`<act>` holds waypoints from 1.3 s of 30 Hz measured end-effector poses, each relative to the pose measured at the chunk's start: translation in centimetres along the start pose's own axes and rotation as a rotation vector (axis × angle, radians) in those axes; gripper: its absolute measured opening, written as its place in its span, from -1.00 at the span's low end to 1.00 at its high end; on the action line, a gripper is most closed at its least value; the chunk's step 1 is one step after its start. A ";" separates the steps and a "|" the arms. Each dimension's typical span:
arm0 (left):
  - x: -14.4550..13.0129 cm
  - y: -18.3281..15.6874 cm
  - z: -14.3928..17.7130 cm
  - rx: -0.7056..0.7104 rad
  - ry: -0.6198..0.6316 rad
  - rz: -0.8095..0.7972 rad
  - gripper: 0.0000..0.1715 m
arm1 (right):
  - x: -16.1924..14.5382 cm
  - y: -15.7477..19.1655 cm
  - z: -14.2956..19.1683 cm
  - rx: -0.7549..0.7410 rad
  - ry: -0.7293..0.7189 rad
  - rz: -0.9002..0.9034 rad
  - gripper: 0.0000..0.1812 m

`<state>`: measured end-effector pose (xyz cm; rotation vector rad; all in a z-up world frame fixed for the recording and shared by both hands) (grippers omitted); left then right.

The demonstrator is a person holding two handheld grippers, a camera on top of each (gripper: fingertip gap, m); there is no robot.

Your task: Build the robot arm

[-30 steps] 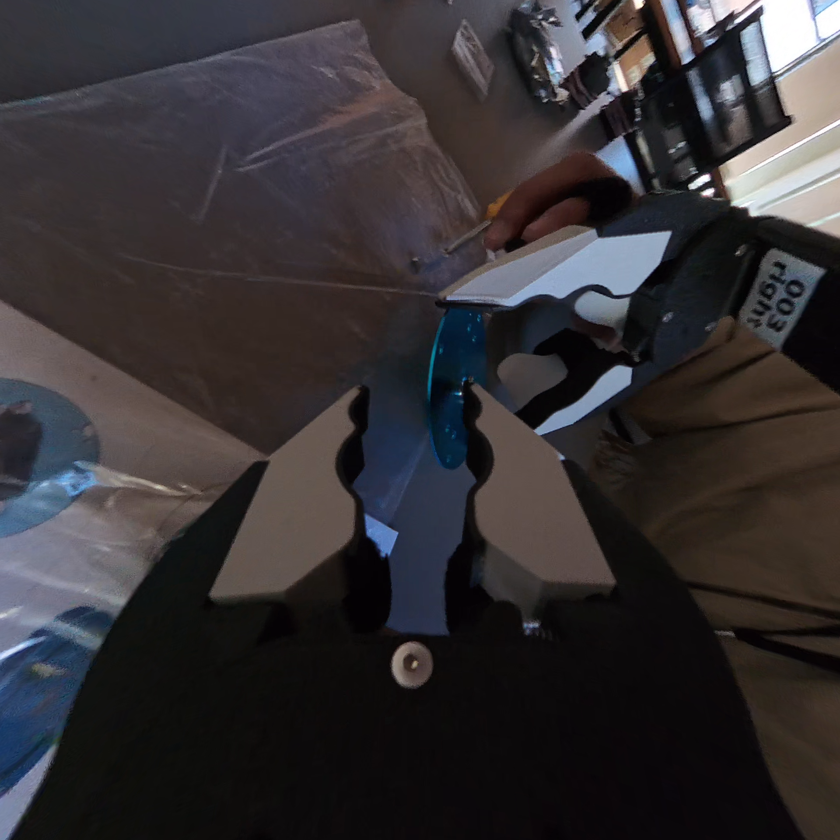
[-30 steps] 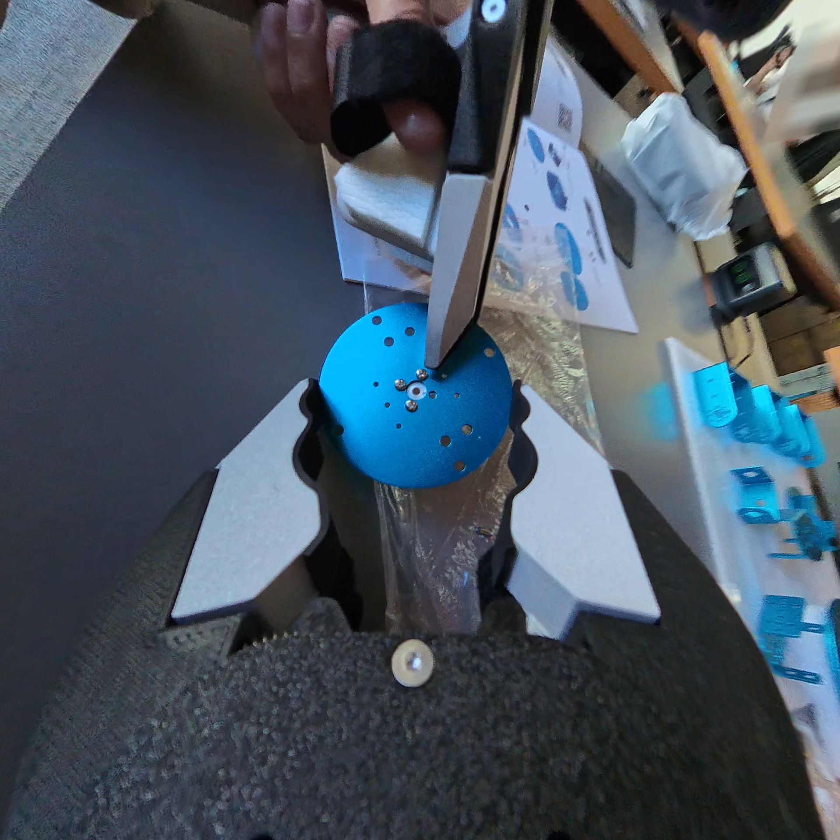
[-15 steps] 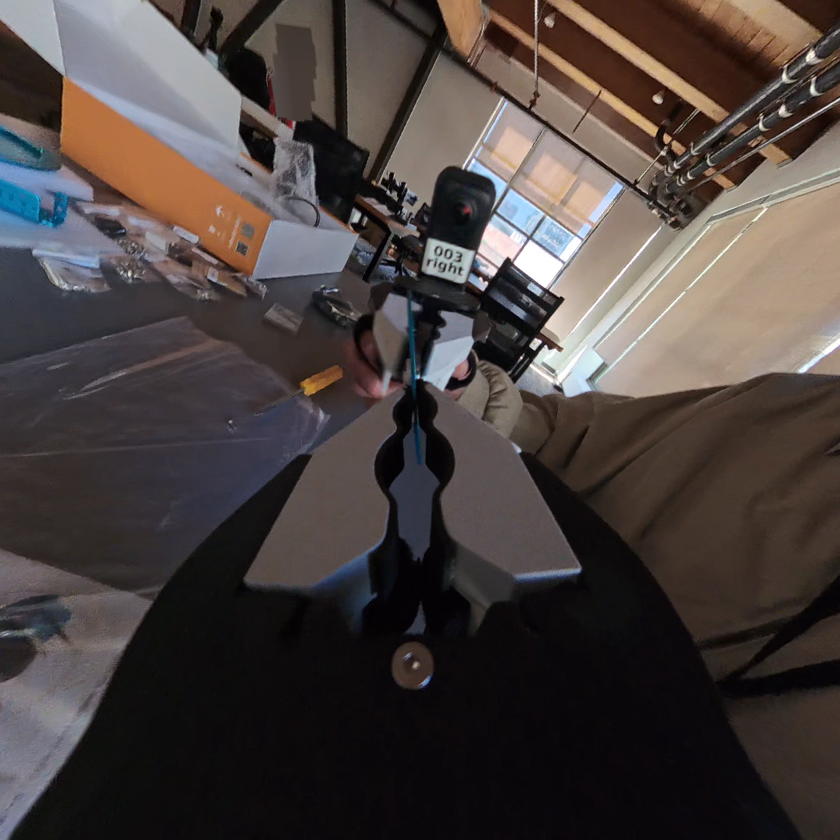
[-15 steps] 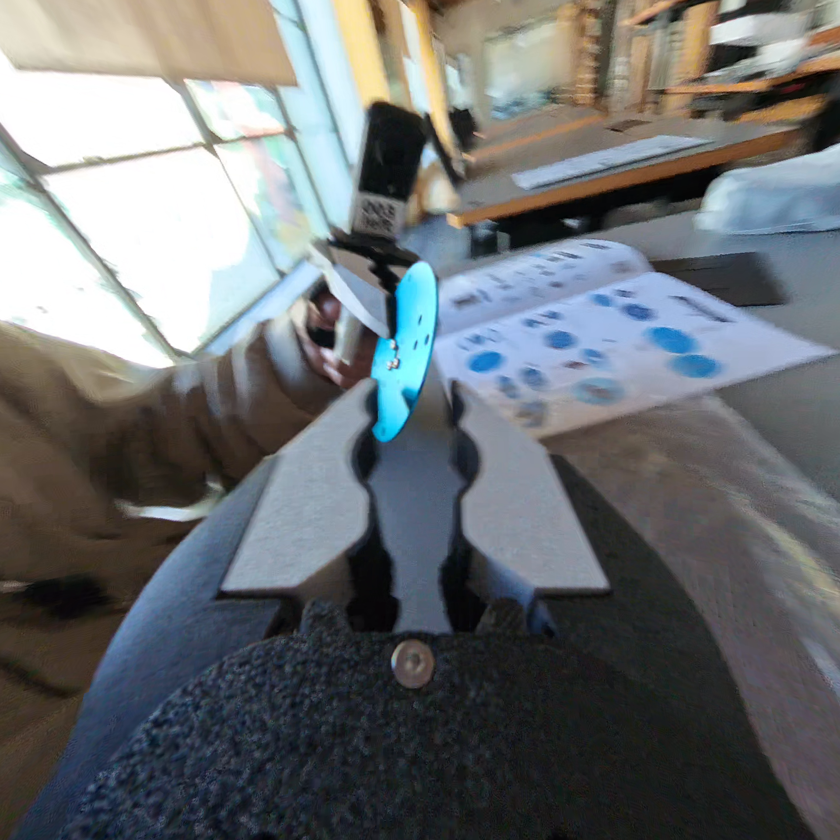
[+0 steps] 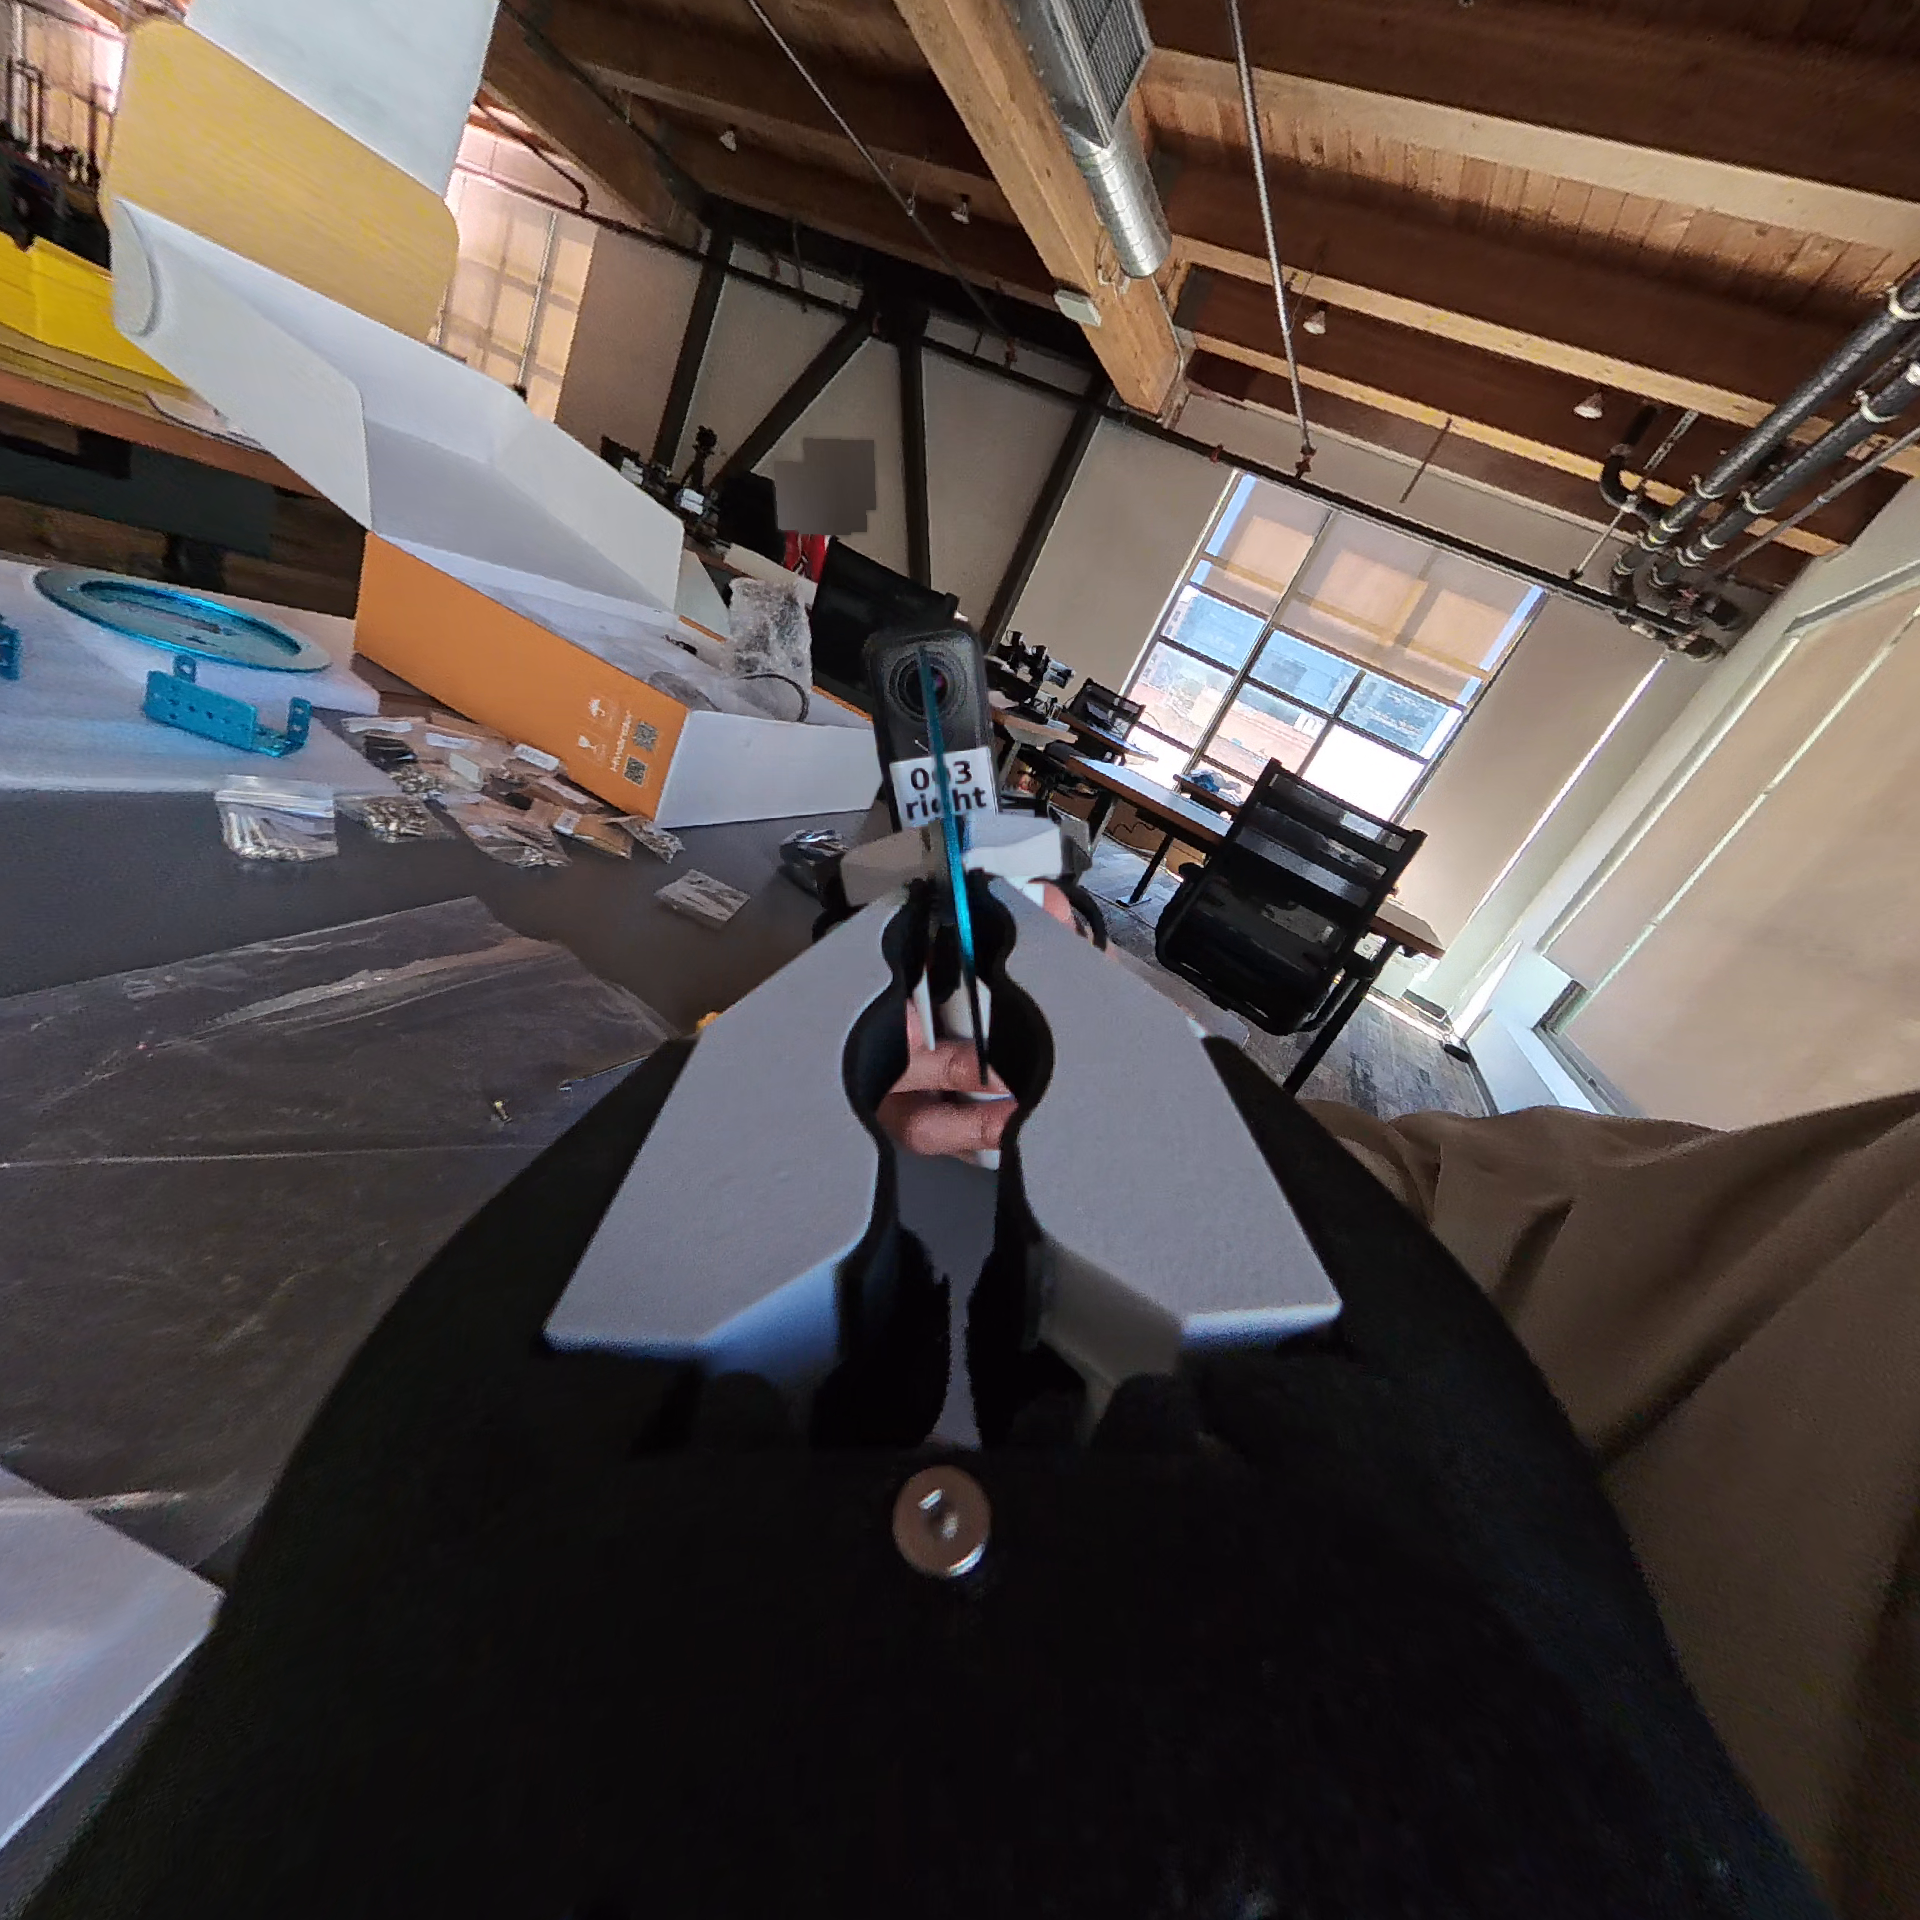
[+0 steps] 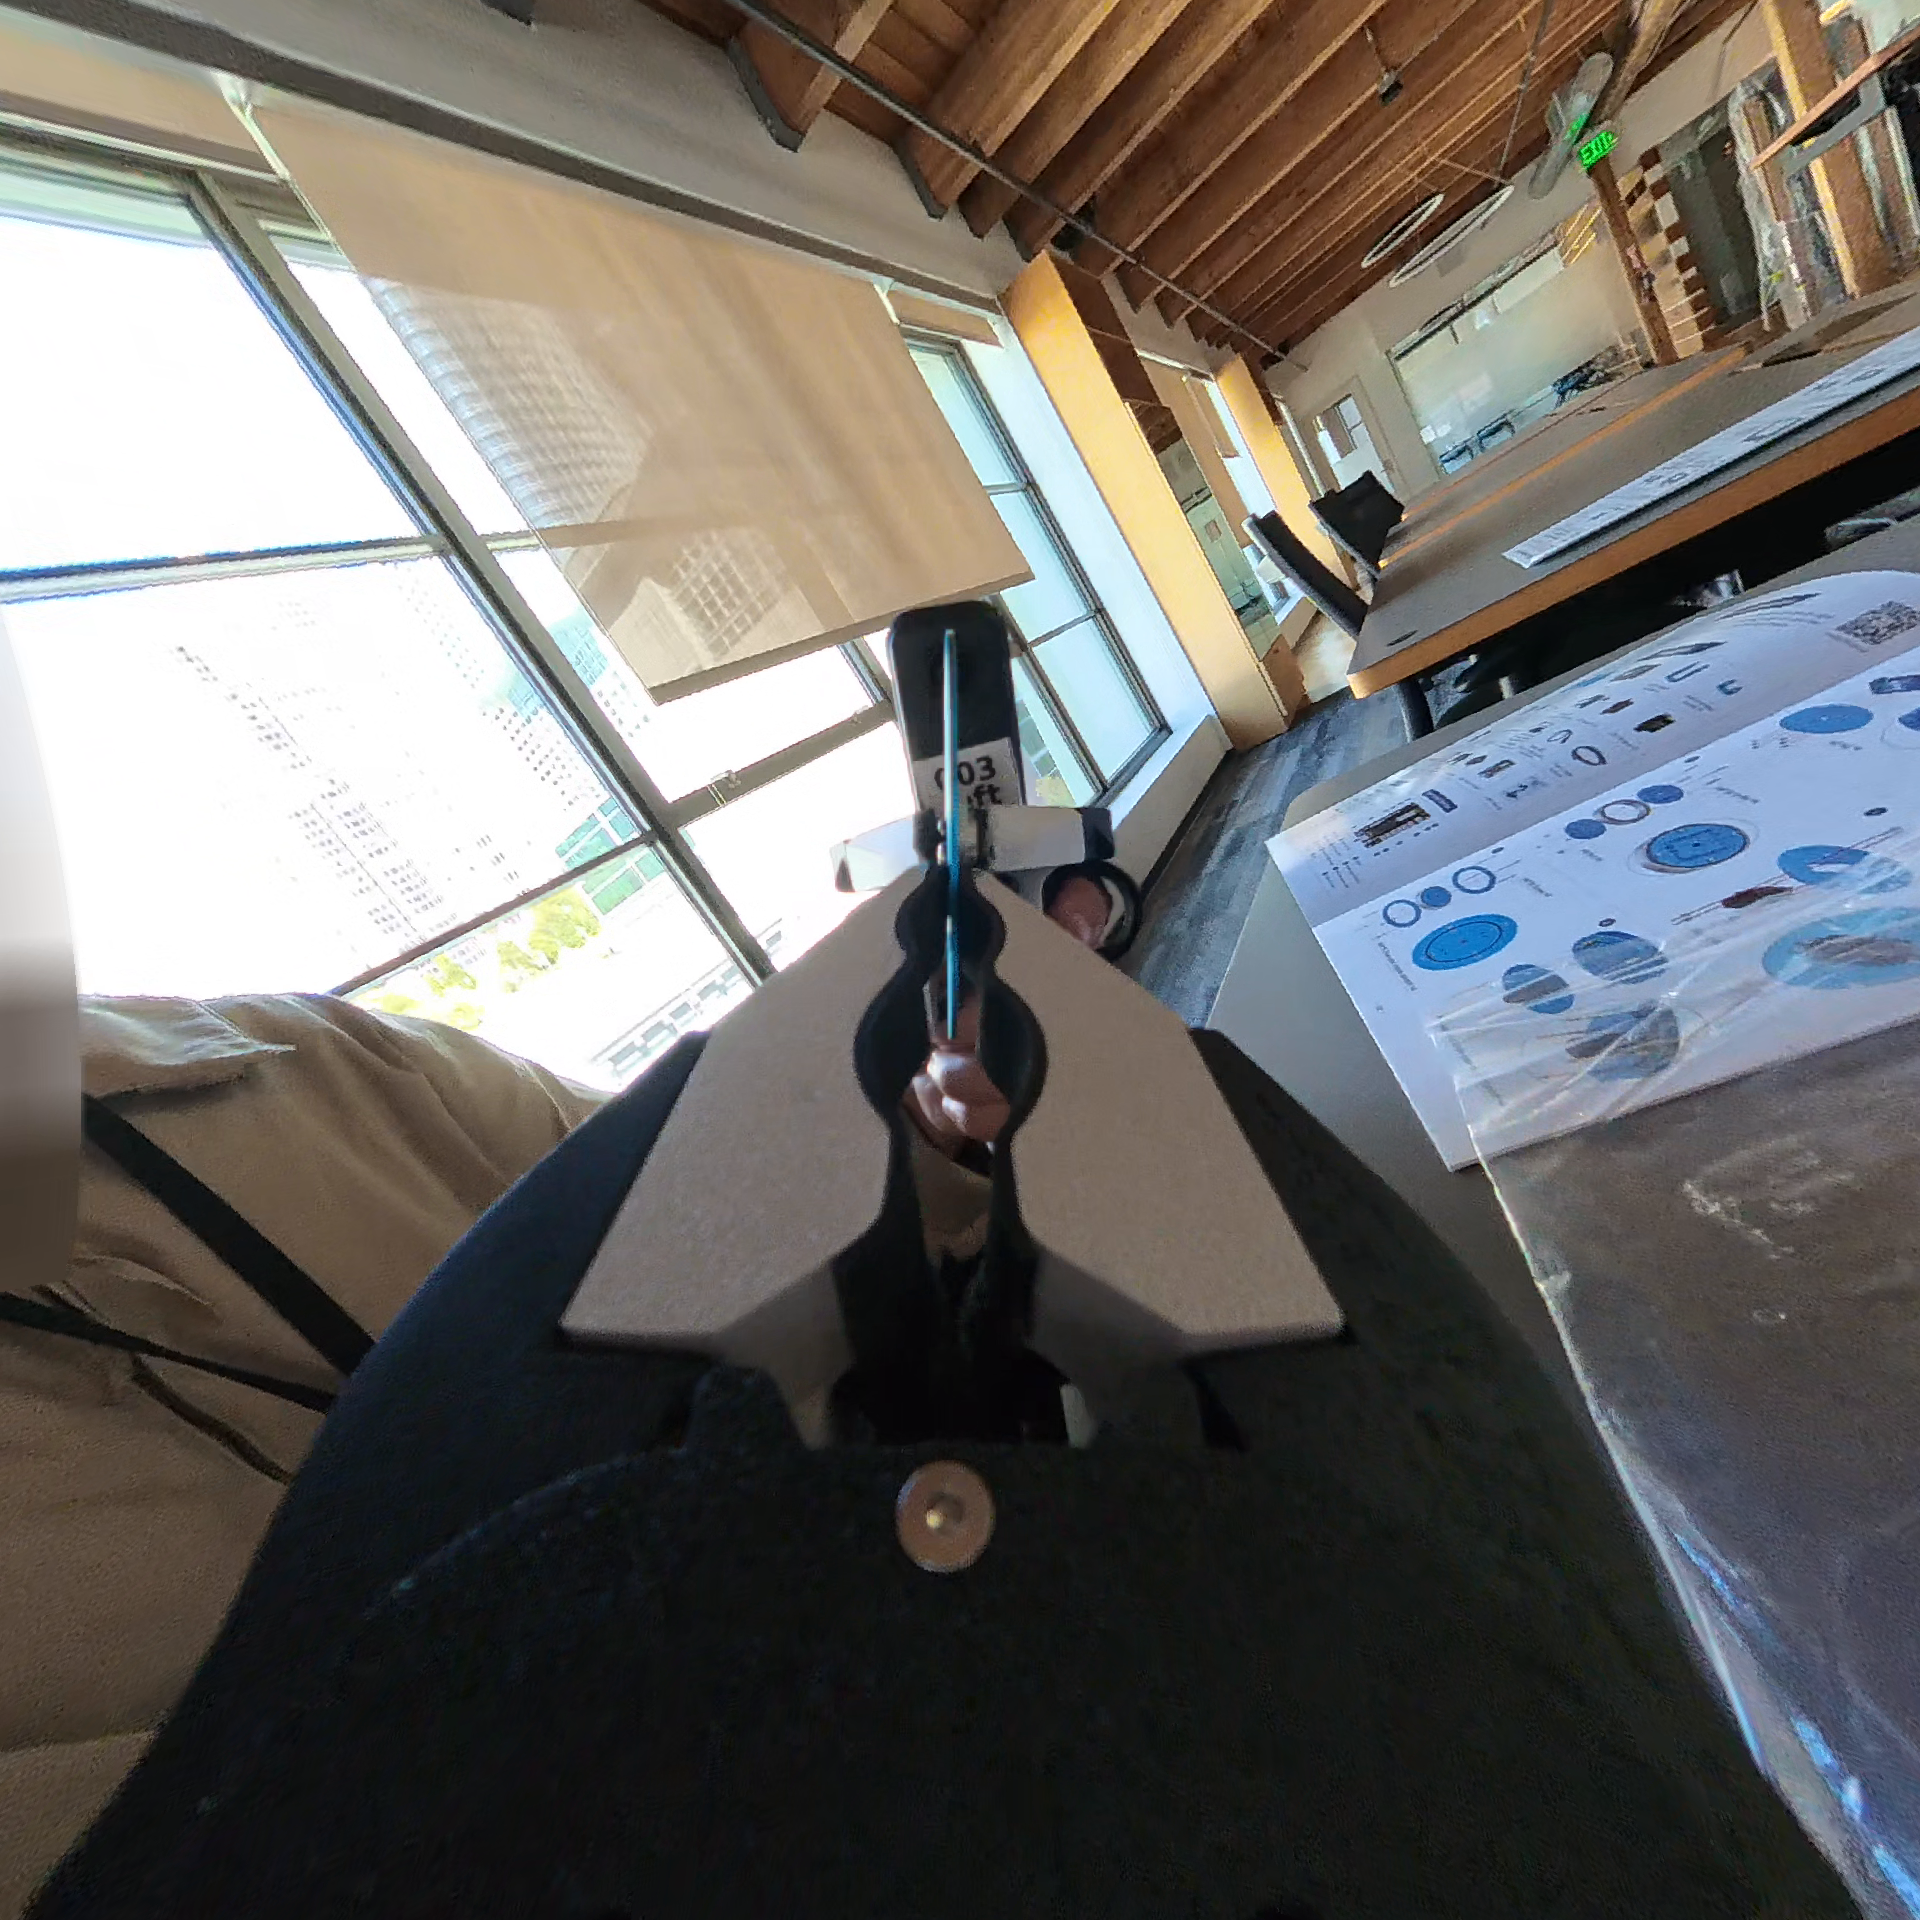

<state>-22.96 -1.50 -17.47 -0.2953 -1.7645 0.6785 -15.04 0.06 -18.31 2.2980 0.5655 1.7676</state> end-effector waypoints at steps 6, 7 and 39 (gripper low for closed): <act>1.6 3.4 -0.1 0.104 0.007 0.147 -0.93 | 1.3 -2.8 1.7 -0.194 0.055 0.124 -0.75; 2.5 4.6 0.2 0.134 0.023 0.166 -0.93 | 2.3 -3.2 2.6 -0.246 0.072 0.220 -0.65; 4.2 19.7 -8.4 0.143 0.422 0.006 -0.92 | -2.6 -9.4 11.8 -0.371 0.953 0.586 -0.58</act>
Point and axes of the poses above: each gripper's, where its closed fingertips meet, z back along the fingers, x out of its top, y = z × x across the jaws, the point moved 4 cm from there along z, back along the fingers, and after that the axes turned 11 degrees about z, right-handed, at the moved point
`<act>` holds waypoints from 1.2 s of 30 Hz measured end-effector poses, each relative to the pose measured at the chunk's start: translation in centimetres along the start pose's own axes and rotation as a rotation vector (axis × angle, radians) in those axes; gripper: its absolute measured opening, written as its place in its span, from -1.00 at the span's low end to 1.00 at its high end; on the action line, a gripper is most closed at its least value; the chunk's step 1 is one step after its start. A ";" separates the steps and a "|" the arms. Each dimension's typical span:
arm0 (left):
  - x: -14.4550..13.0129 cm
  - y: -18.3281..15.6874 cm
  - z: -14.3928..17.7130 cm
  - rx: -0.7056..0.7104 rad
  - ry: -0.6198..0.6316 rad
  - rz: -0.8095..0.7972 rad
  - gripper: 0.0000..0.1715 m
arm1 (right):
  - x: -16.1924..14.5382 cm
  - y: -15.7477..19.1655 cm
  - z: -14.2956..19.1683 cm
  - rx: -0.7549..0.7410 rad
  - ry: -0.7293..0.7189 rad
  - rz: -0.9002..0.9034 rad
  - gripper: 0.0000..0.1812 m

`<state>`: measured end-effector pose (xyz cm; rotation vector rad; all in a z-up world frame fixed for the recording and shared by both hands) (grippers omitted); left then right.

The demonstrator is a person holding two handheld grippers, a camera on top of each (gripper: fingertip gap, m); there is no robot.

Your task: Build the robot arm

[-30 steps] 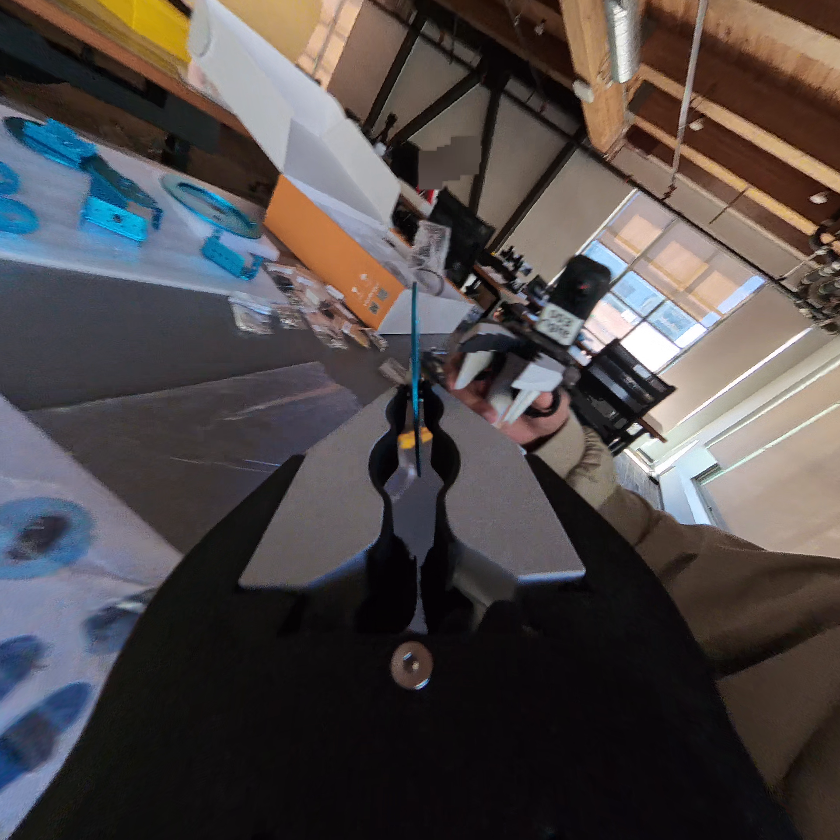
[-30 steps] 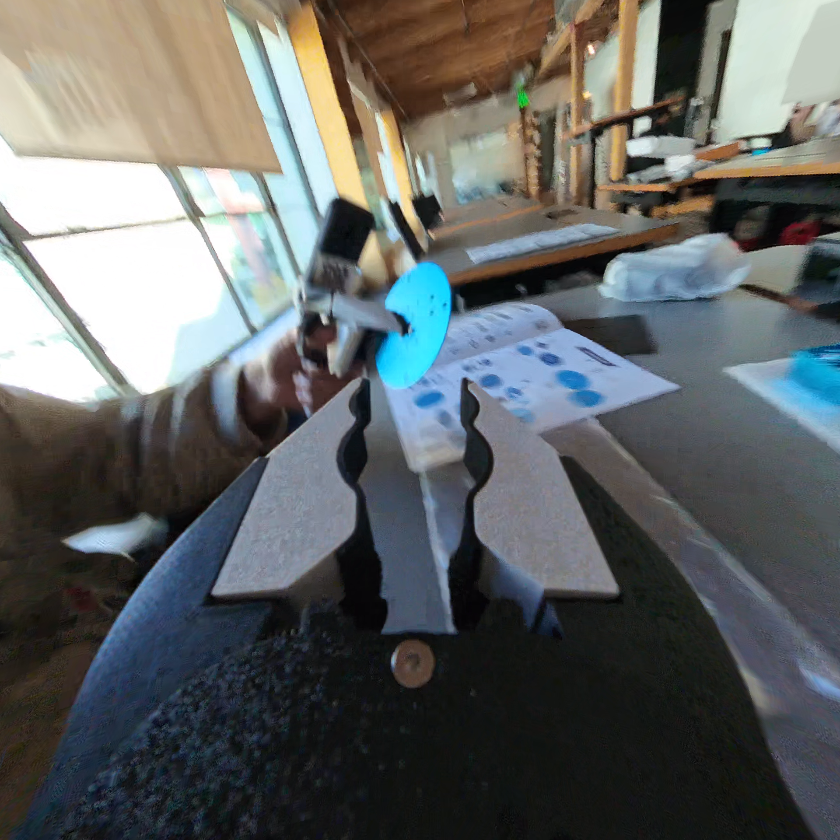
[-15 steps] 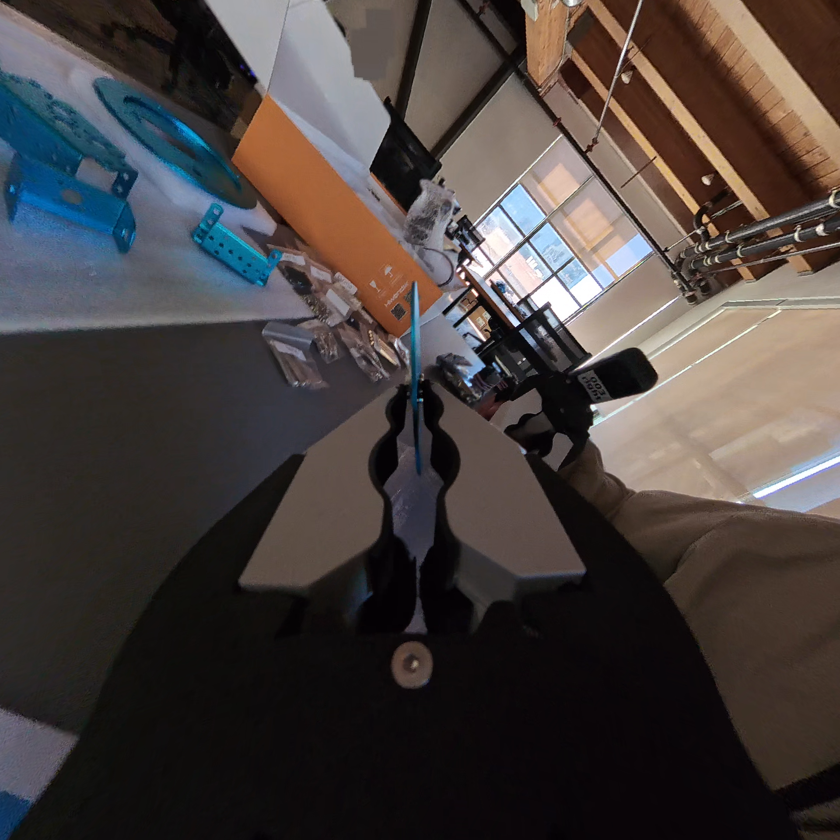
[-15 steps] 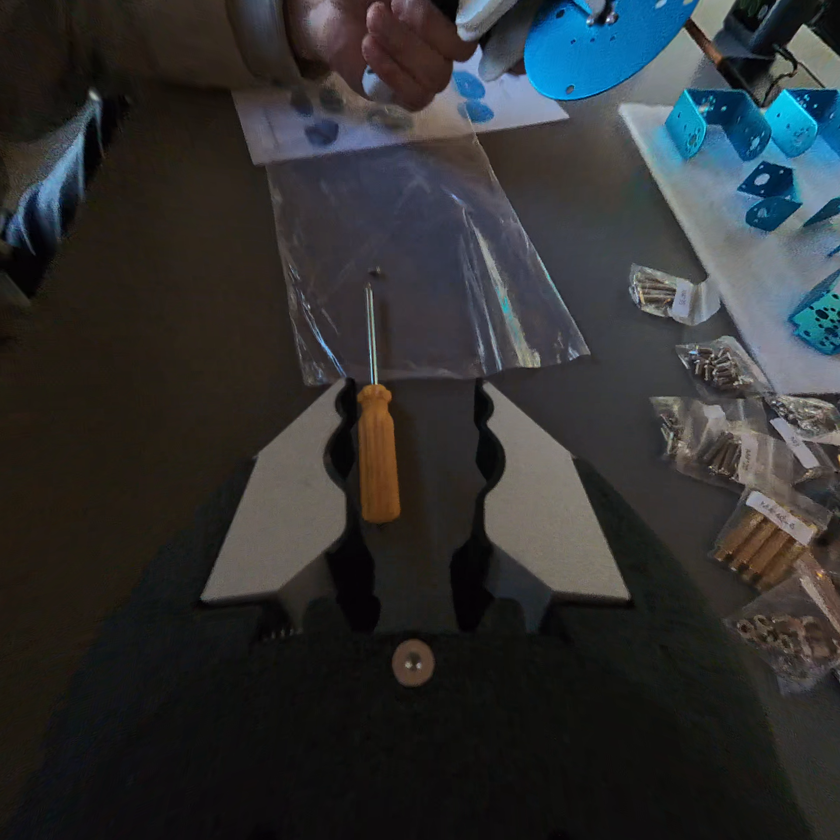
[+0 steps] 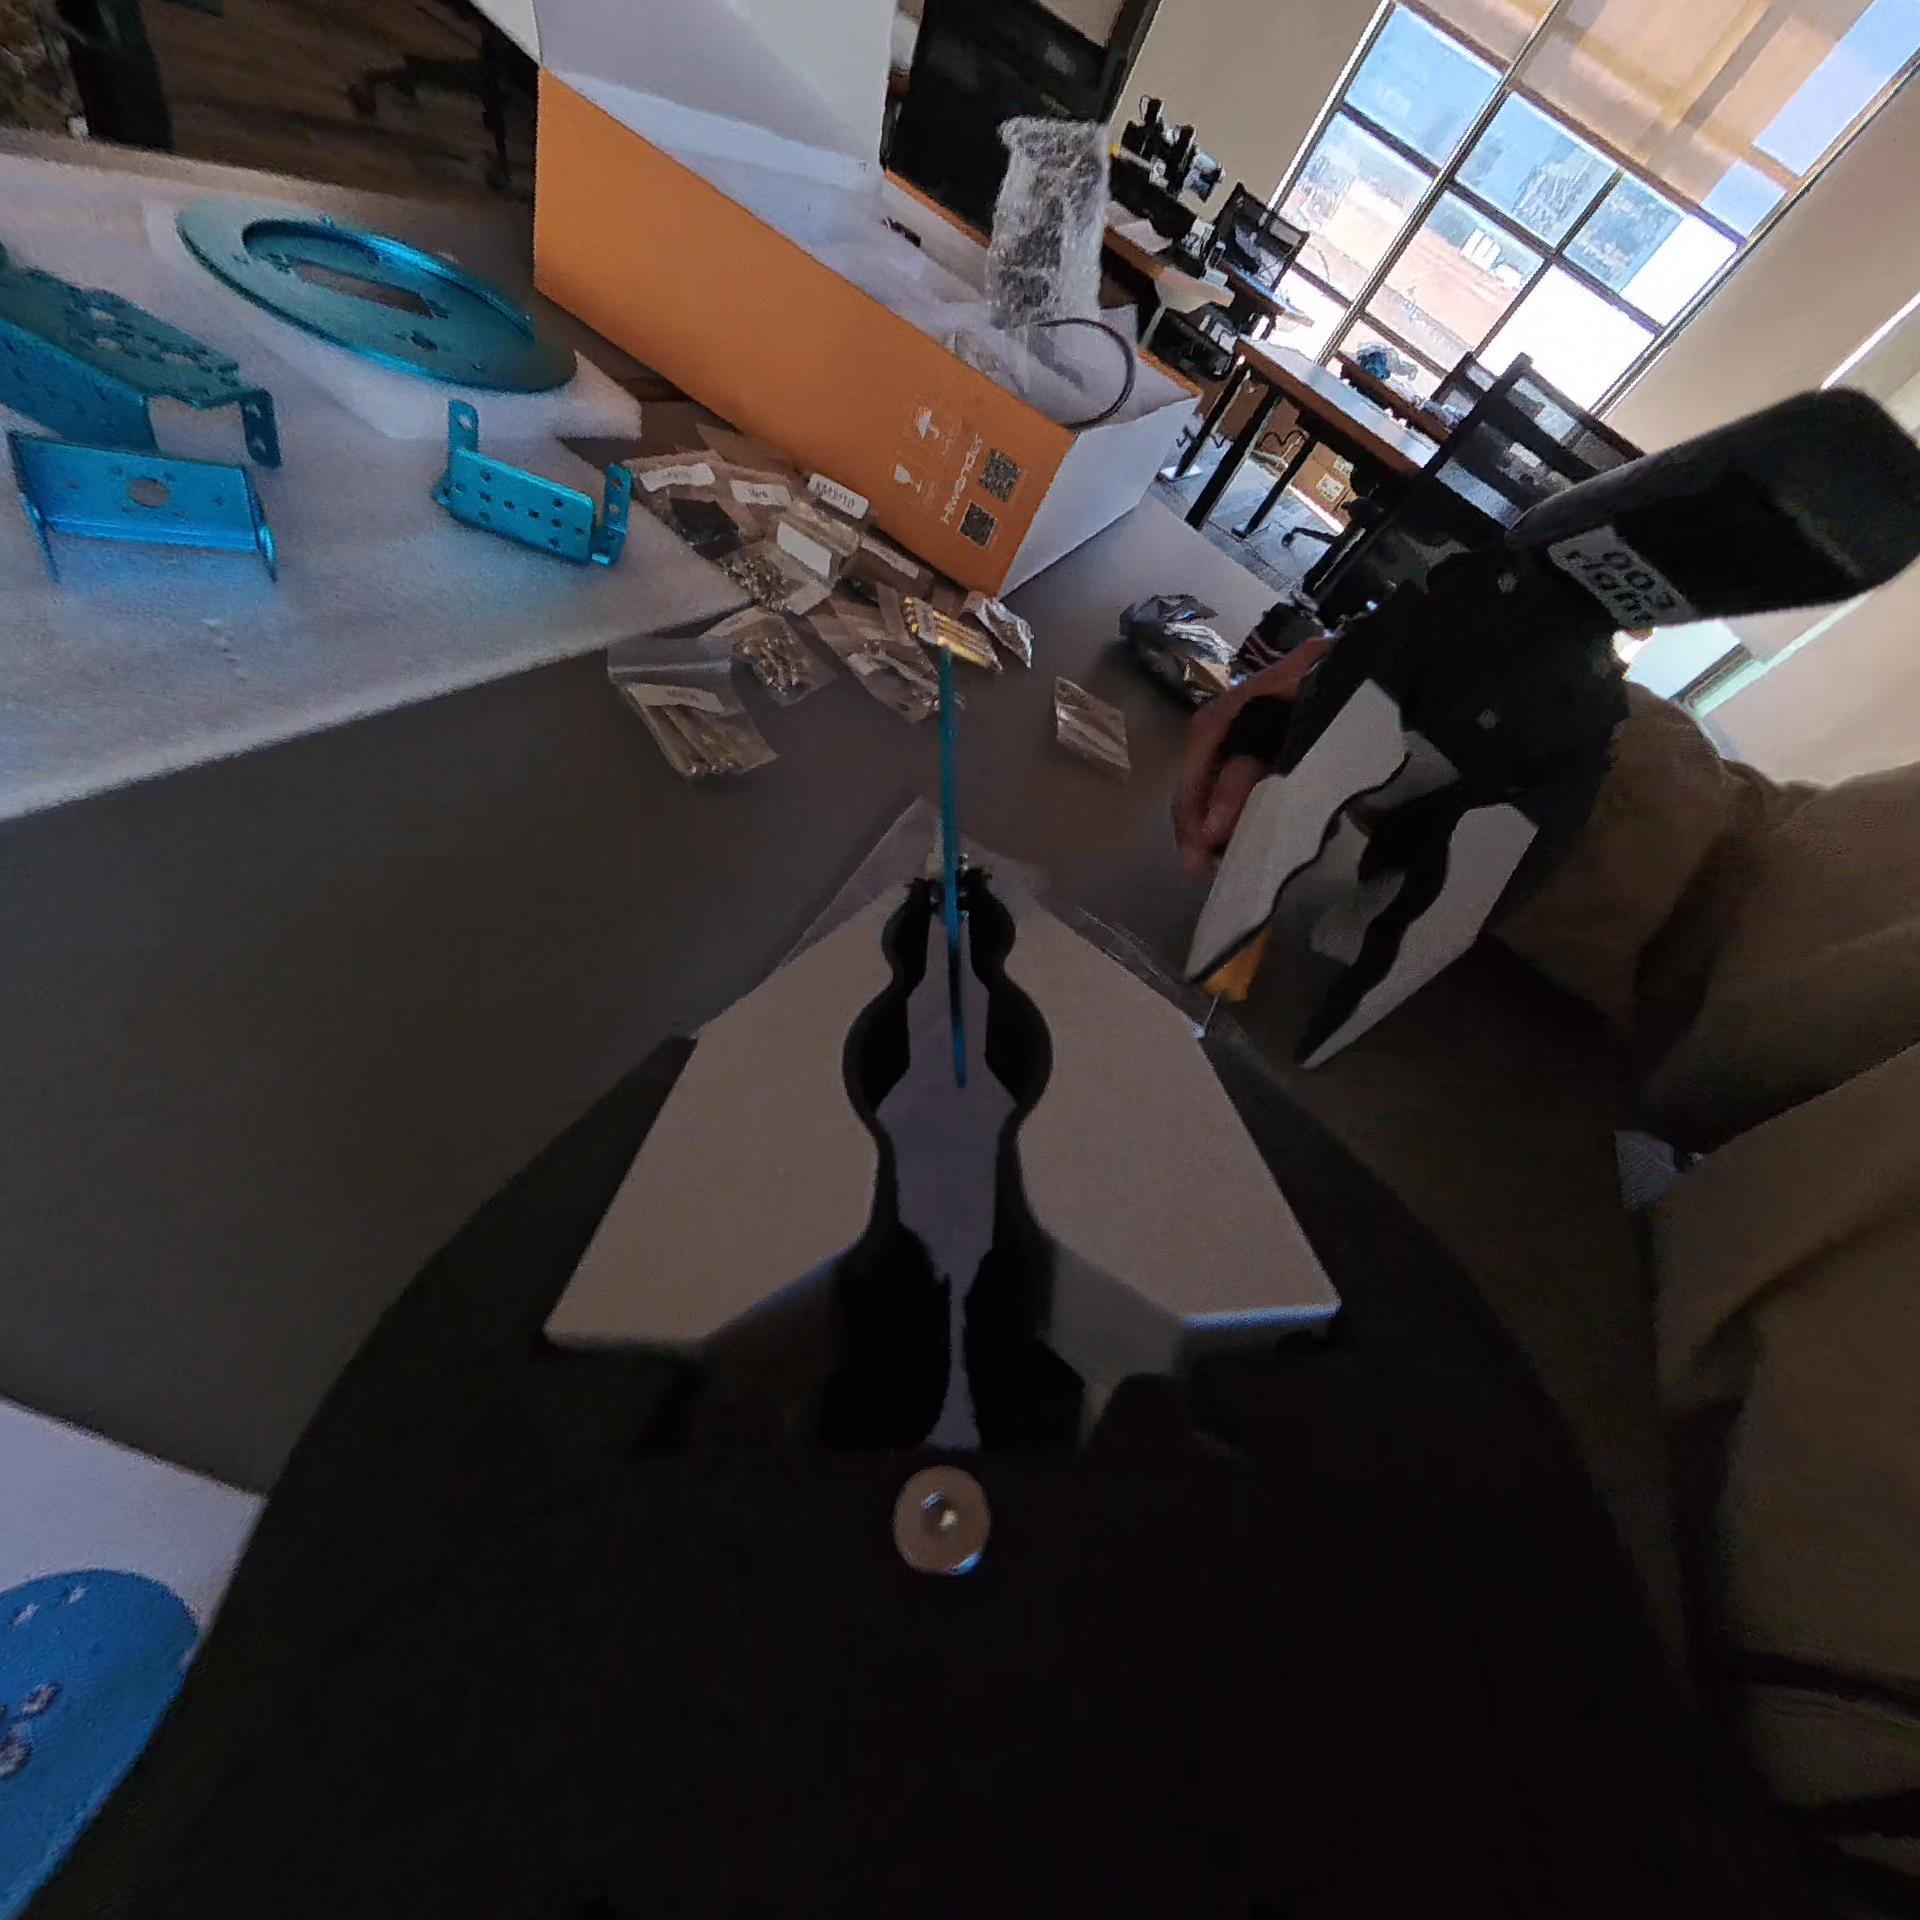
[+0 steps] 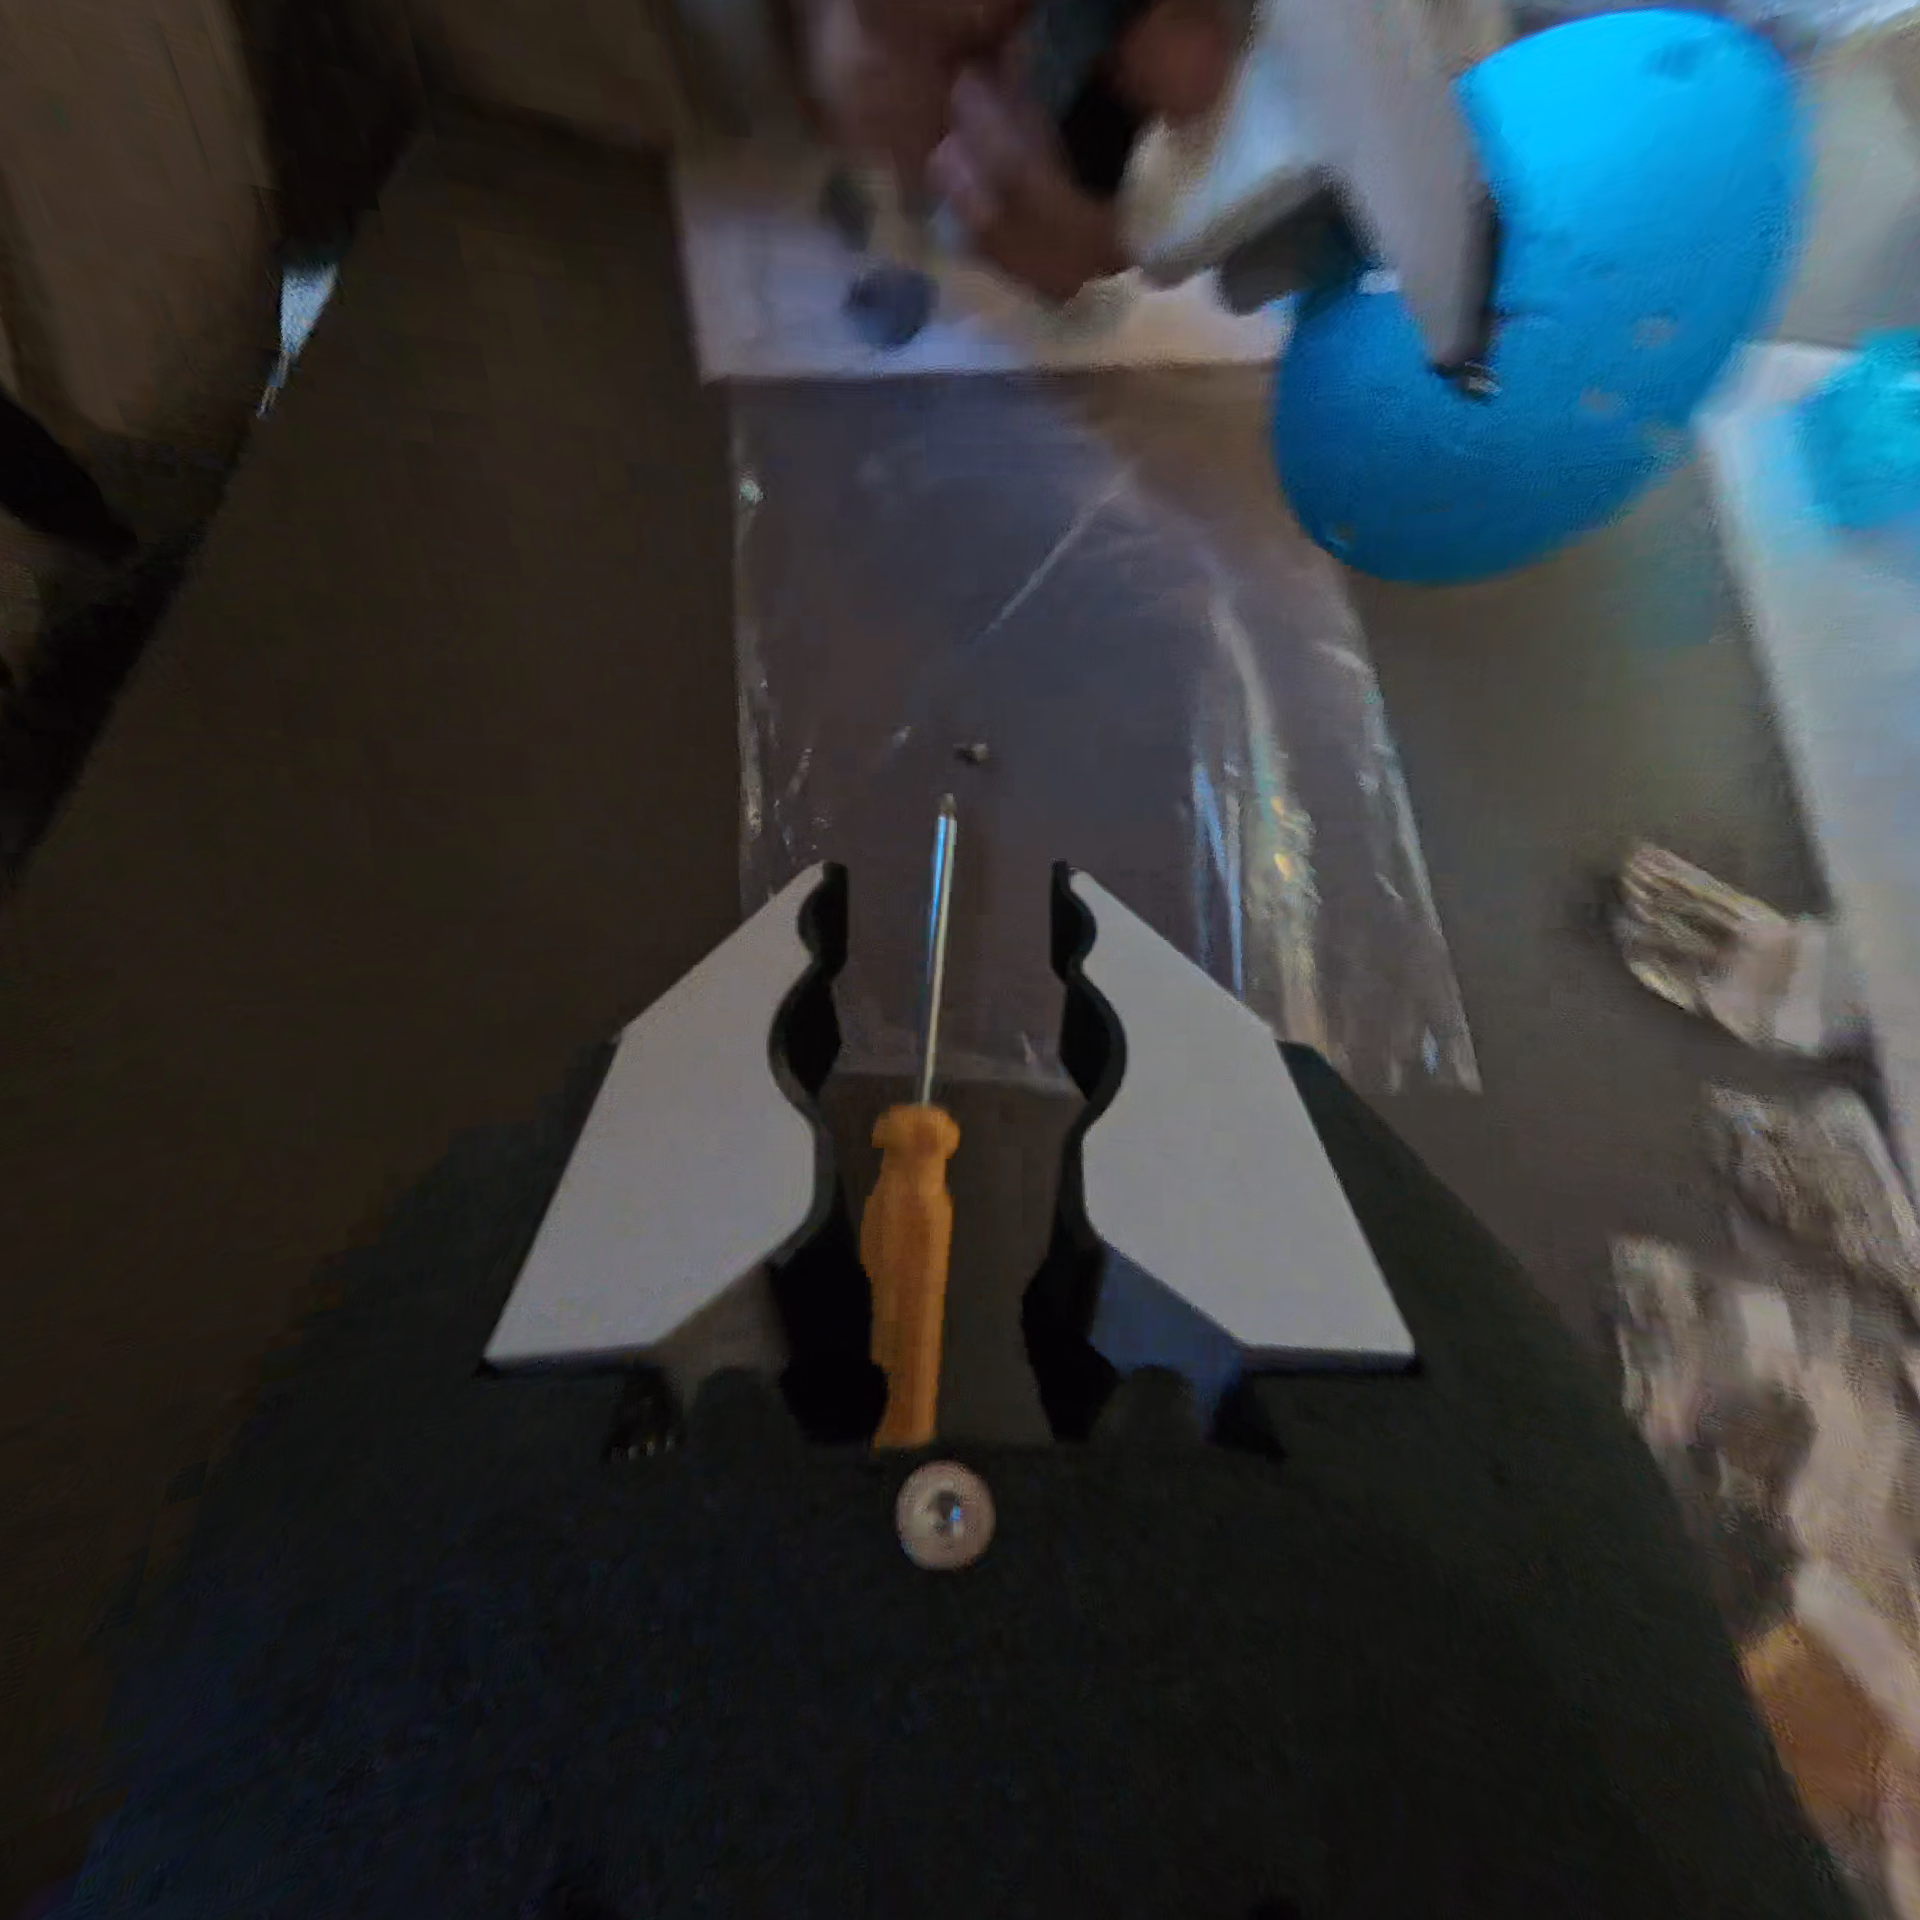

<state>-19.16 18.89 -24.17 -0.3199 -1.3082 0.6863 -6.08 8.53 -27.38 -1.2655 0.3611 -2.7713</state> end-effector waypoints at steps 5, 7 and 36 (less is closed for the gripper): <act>-0.3 1.5 0.3 -0.060 0.077 0.237 -0.92 | 1.5 -2.4 -4.9 0.370 -0.044 0.090 -0.79; 0.1 2.5 0.7 -0.028 0.073 0.239 -0.92 | 1.3 -2.5 -5.6 0.545 -0.053 0.085 -0.79; -0.3 3.7 0.8 -0.077 0.104 0.353 -0.92 | 0.8 -2.4 -6.6 0.659 -0.087 0.393 -0.96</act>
Point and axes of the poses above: each gripper's, where its closed fingertips meet, z back along the fingers, x out of its top, y = z × x across the jaws, the point moved 4 cm from there along z, back along the fingers, and after that the axes turned 11 degrees about z, right-handed, at the moved point
